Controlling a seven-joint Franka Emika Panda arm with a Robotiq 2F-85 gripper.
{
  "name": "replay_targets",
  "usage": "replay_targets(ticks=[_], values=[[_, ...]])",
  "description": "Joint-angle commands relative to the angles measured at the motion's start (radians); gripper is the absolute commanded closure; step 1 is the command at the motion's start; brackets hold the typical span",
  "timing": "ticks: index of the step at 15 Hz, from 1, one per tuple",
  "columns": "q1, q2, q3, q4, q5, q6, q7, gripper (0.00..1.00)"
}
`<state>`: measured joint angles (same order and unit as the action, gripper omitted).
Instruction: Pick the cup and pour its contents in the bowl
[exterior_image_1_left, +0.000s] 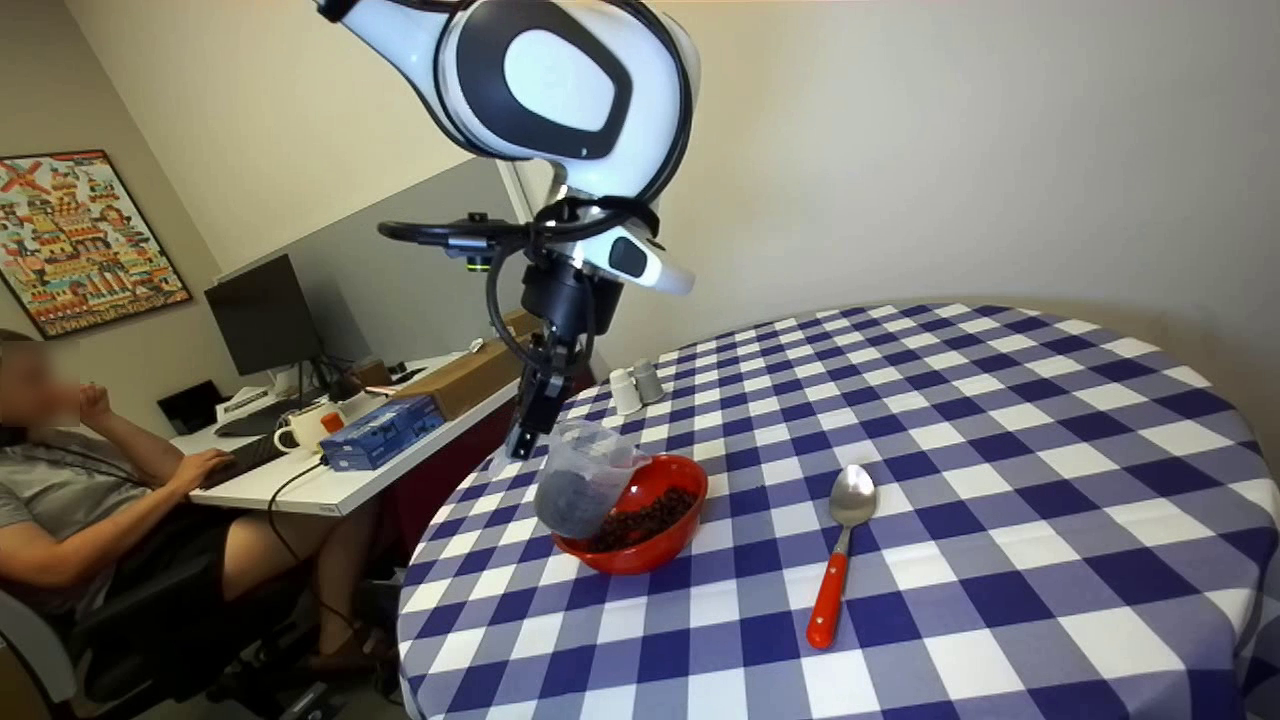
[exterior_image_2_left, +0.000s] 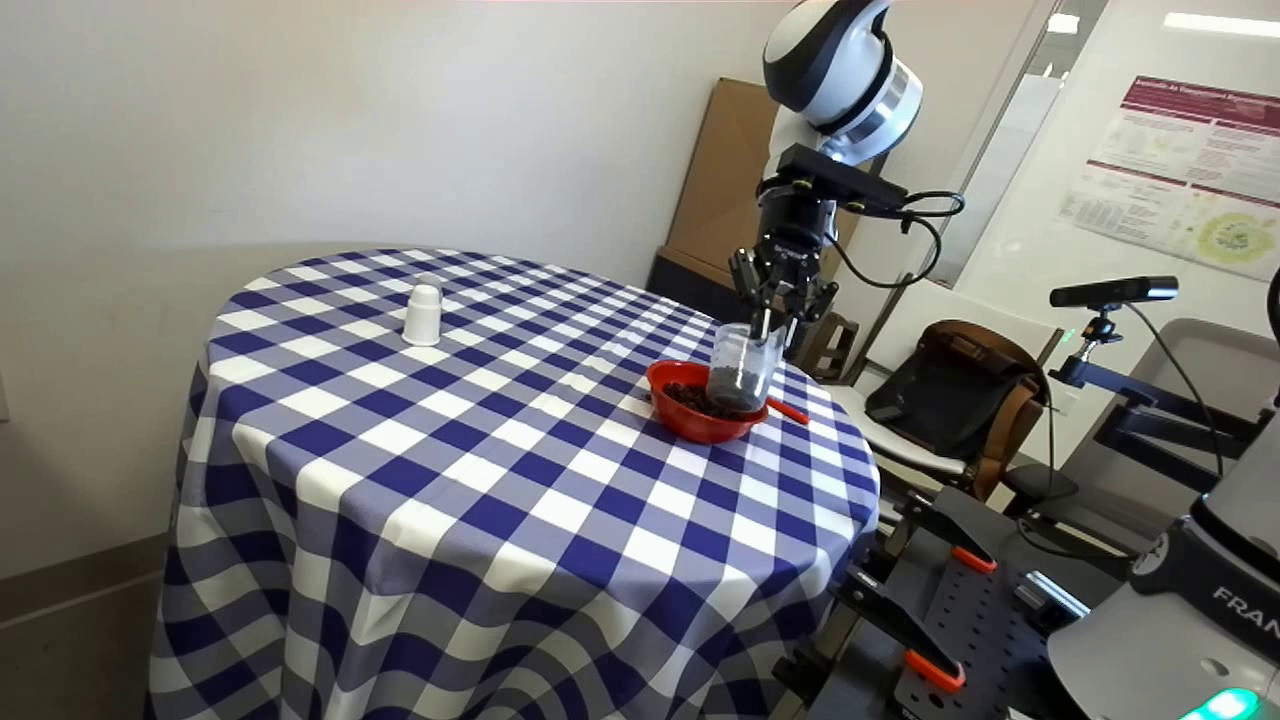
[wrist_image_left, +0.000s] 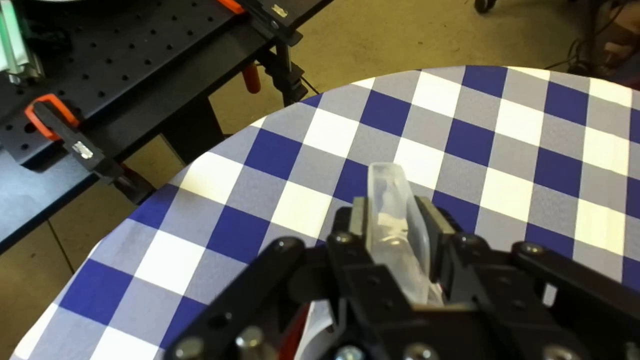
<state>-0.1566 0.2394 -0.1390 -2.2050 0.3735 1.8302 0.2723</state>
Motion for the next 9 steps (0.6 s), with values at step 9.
replay_targets(ticks=[9], values=[[-0.007, 0.130, 0.025, 0.151, 0.254, -0.086, 0.056, 0.94]])
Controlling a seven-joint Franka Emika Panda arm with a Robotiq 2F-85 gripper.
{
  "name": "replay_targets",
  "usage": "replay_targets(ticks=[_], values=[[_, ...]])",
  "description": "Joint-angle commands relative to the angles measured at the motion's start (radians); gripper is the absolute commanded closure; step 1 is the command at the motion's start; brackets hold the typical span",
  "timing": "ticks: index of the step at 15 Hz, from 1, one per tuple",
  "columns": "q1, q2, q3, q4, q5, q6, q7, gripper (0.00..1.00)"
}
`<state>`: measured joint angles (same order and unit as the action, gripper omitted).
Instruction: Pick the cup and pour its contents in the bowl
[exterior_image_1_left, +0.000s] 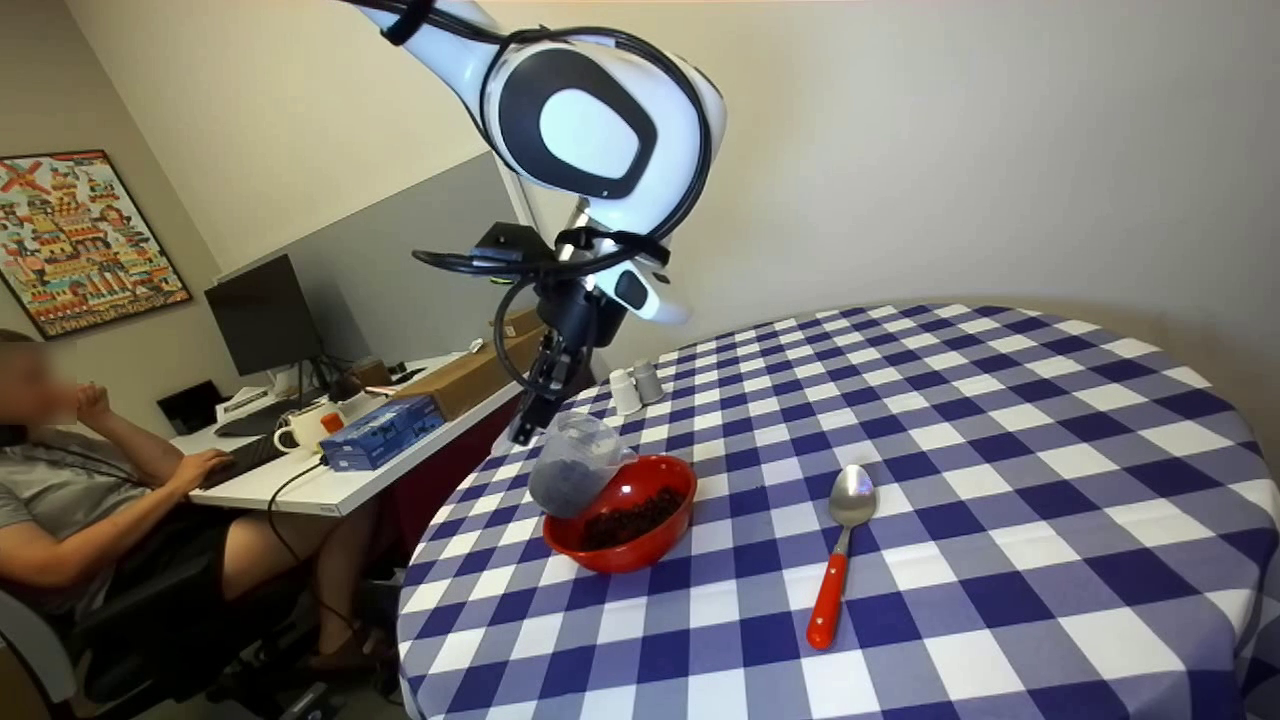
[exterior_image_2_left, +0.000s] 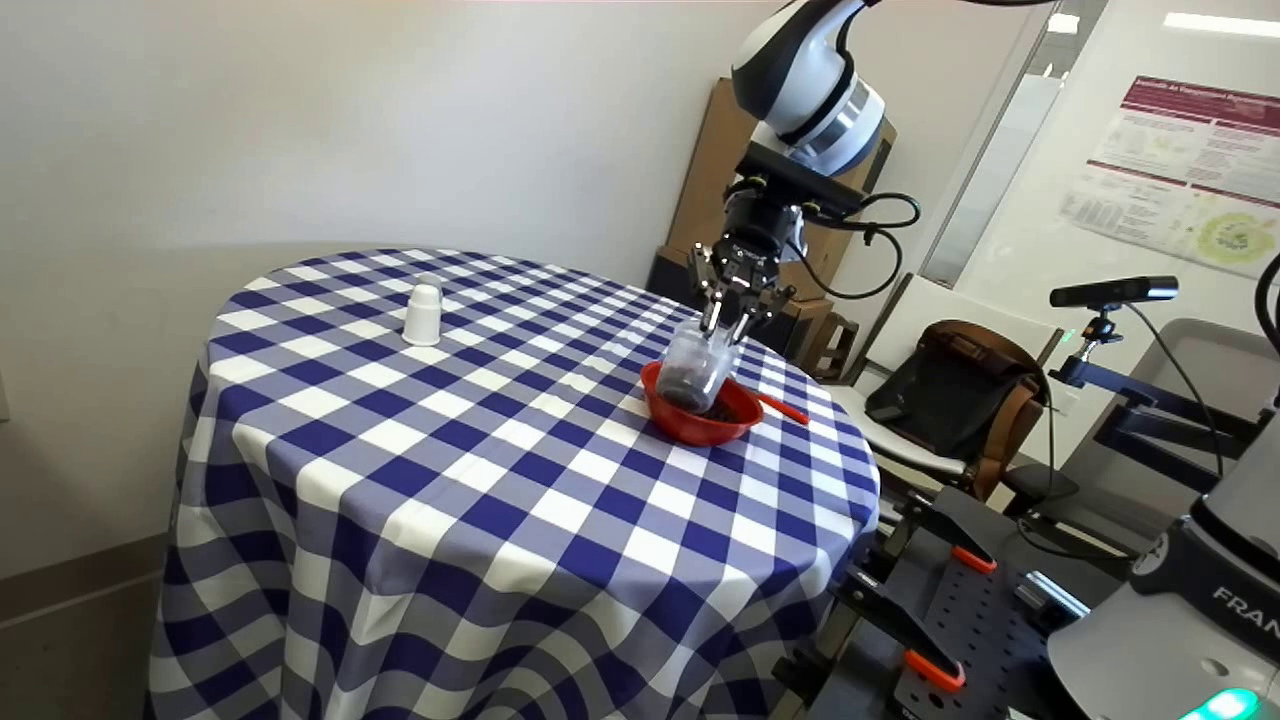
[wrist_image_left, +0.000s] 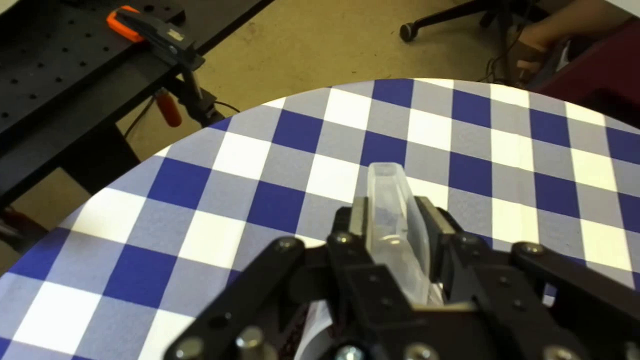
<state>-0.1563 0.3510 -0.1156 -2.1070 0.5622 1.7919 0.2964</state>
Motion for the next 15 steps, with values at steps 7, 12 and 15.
replay_targets(ticks=[7, 12, 15], values=[[-0.032, 0.018, -0.024, 0.085, 0.214, -0.055, 0.064, 0.94], [-0.038, 0.011, -0.035, 0.062, 0.261, -0.063, 0.055, 0.94], [-0.032, 0.000, -0.033, 0.033, 0.266, -0.088, 0.046, 0.94]])
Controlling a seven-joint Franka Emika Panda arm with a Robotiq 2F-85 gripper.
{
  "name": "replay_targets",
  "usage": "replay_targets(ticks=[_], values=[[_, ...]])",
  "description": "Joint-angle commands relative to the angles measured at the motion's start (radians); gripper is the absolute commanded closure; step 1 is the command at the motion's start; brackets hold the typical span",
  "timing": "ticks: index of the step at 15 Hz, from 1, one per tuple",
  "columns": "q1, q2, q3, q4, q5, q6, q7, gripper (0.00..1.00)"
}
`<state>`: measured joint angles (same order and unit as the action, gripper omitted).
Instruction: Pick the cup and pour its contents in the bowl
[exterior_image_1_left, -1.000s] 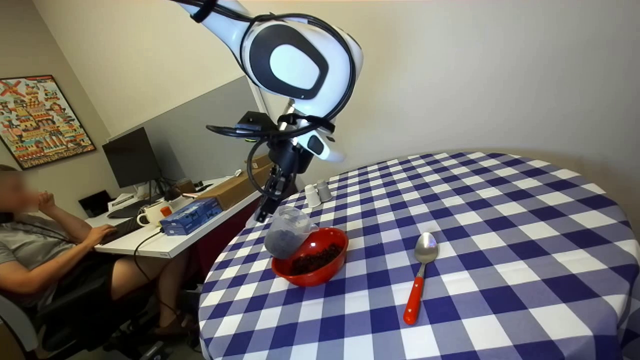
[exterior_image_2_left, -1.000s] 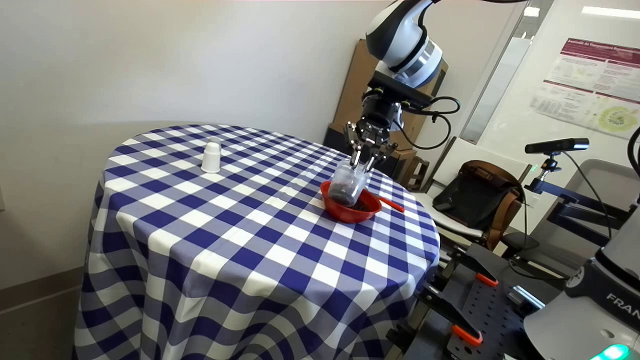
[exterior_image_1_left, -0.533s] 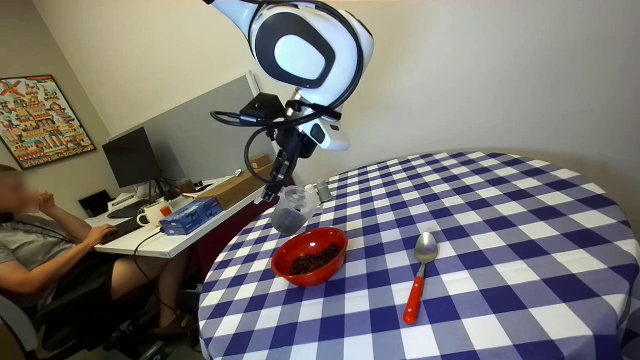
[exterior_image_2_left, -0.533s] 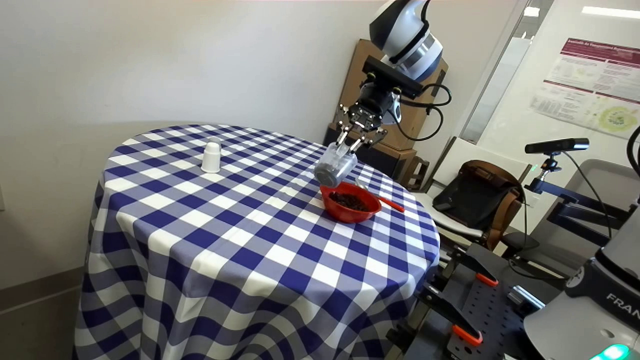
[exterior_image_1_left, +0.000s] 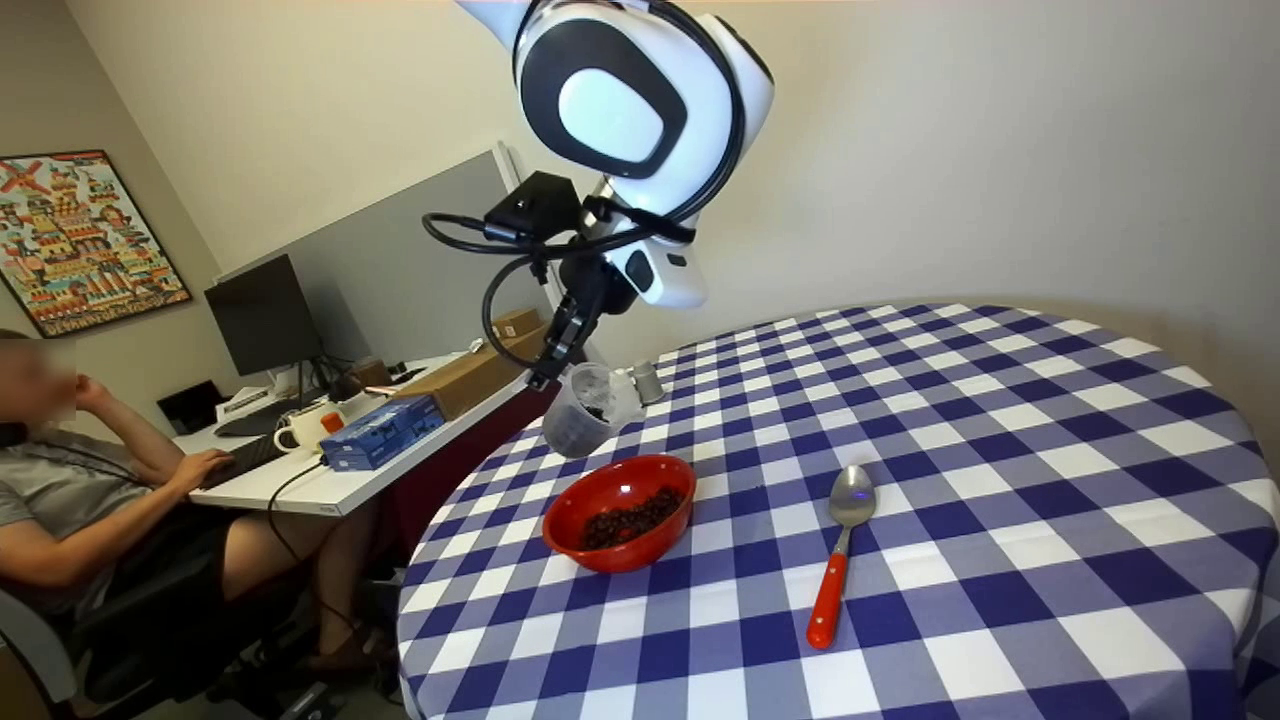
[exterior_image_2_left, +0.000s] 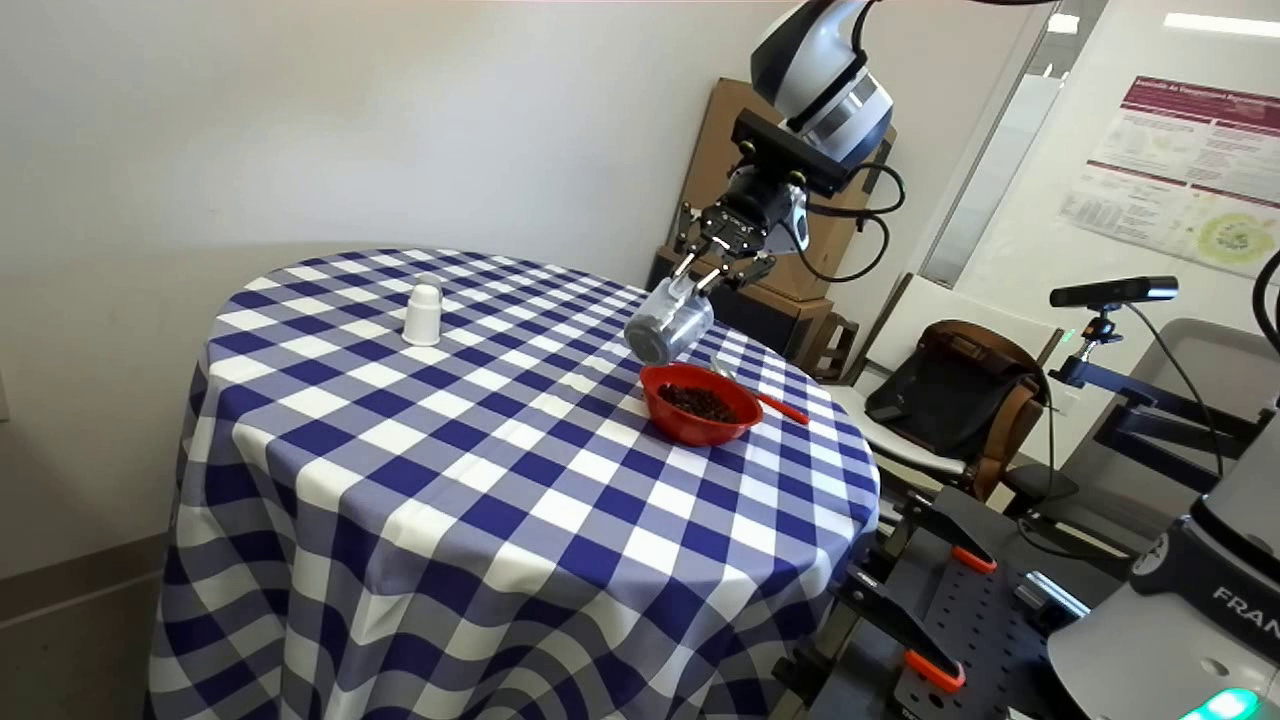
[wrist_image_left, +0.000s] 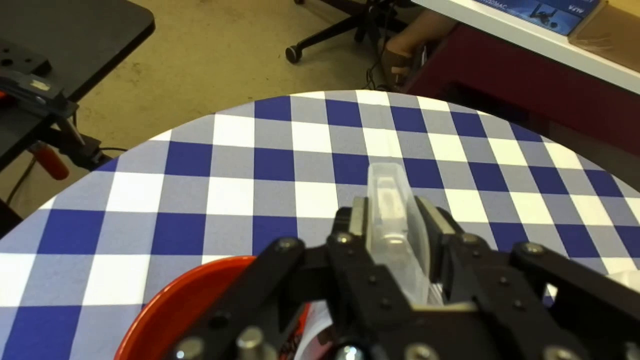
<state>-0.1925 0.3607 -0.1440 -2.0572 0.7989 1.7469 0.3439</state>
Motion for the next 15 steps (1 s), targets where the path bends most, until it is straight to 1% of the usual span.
replay_targets(ticks=[1, 4, 10, 11, 15], values=[[0.005, -0.013, -0.005, -0.023, 0.030, -0.051, -0.003, 0.94], [0.003, -0.027, -0.012, -0.053, 0.022, -0.077, -0.012, 0.94], [-0.001, -0.058, -0.037, -0.123, -0.002, -0.089, -0.031, 0.94], [0.009, -0.013, -0.033, -0.084, 0.002, -0.068, -0.014, 0.74], [0.008, -0.028, -0.039, -0.105, 0.002, -0.068, -0.016, 0.74]])
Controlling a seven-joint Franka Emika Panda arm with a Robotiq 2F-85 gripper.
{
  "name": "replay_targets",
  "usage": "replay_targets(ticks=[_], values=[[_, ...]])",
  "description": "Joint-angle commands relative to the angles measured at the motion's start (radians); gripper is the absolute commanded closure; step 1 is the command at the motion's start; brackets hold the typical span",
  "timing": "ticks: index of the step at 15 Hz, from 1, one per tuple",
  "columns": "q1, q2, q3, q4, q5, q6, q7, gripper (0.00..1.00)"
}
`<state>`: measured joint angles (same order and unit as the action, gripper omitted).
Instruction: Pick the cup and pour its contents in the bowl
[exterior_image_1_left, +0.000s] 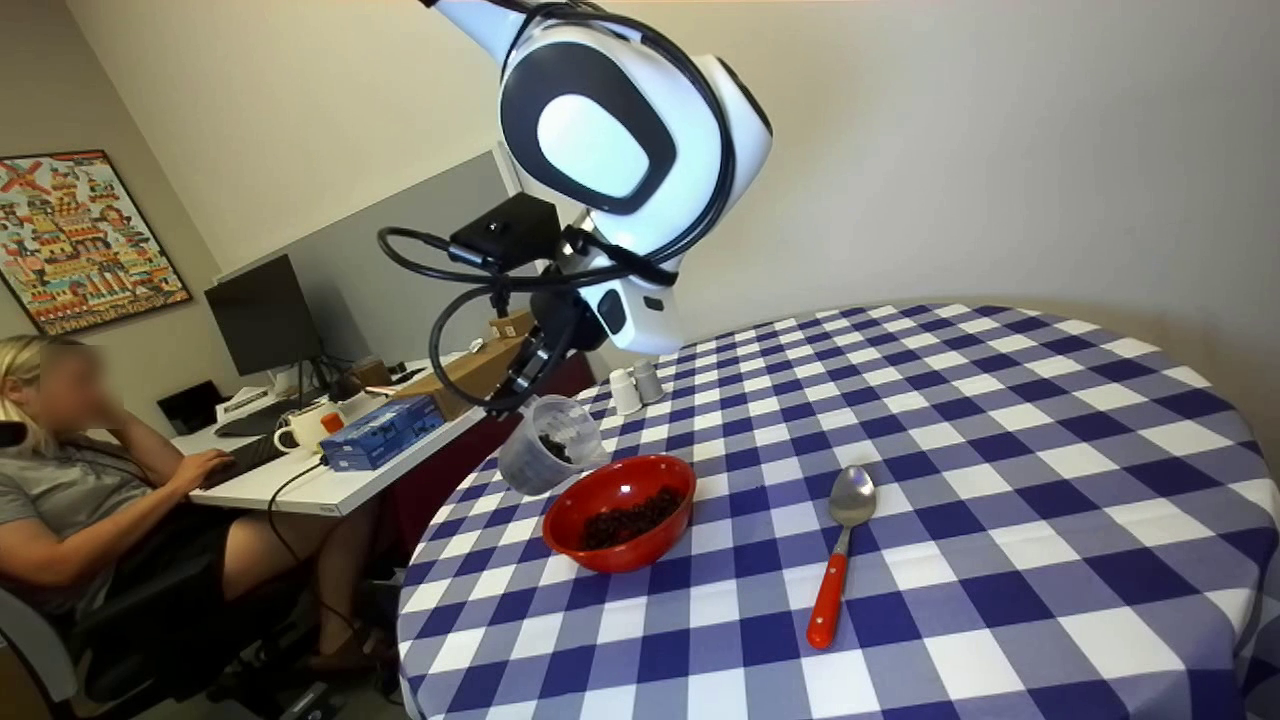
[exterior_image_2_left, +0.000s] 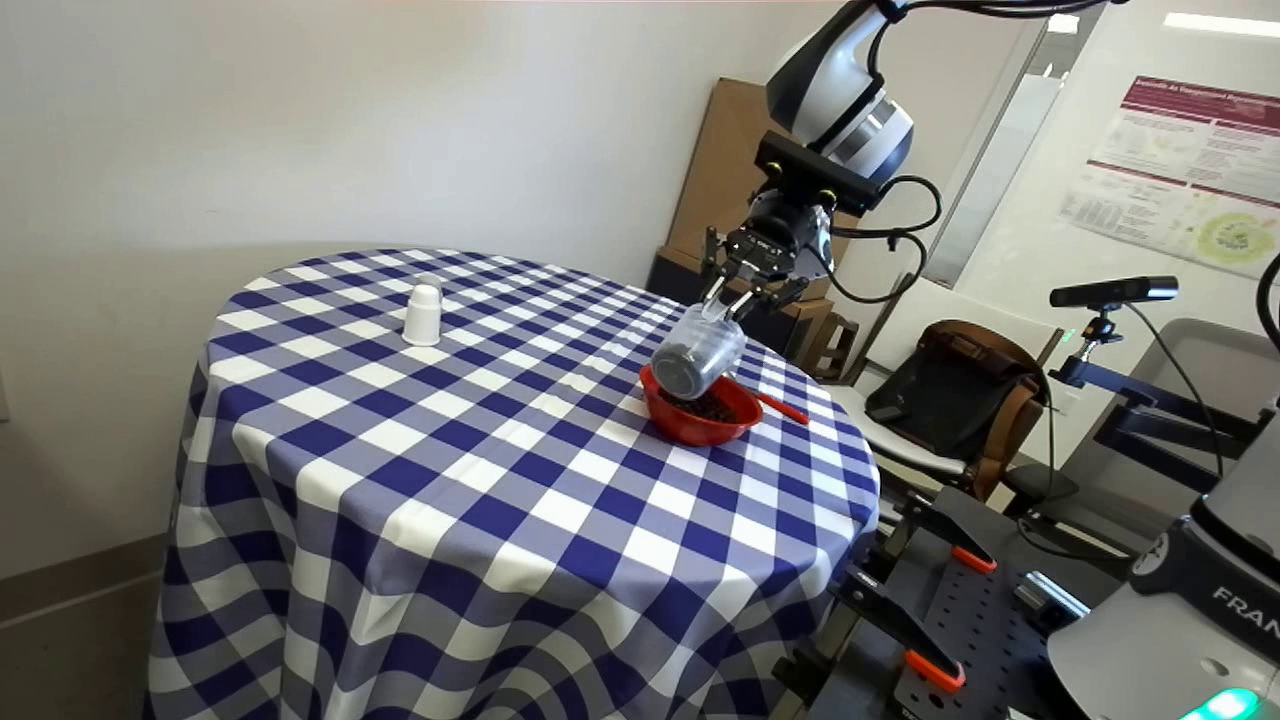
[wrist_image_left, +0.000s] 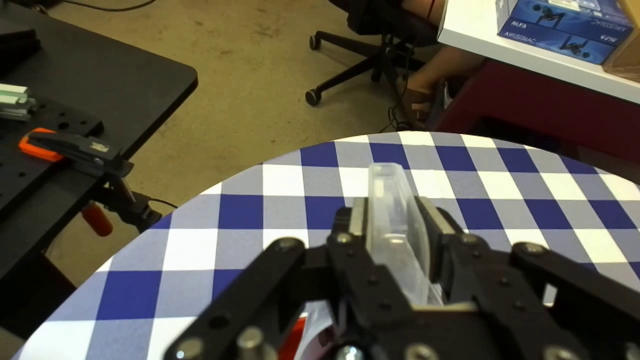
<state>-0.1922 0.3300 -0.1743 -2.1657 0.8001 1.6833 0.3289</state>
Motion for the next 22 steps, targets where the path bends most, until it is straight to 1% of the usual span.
replay_targets(ticks=[1, 9, 17, 22], values=[[0.007, 0.001, -0.009, 0.003, 0.001, -0.005, -0.001, 0.94], [-0.019, 0.060, -0.016, 0.022, 0.052, -0.099, 0.017, 0.94], [-0.074, 0.108, -0.051, 0.072, 0.184, -0.148, 0.030, 0.94], [-0.099, 0.153, -0.063, 0.098, 0.248, -0.227, 0.055, 0.94]])
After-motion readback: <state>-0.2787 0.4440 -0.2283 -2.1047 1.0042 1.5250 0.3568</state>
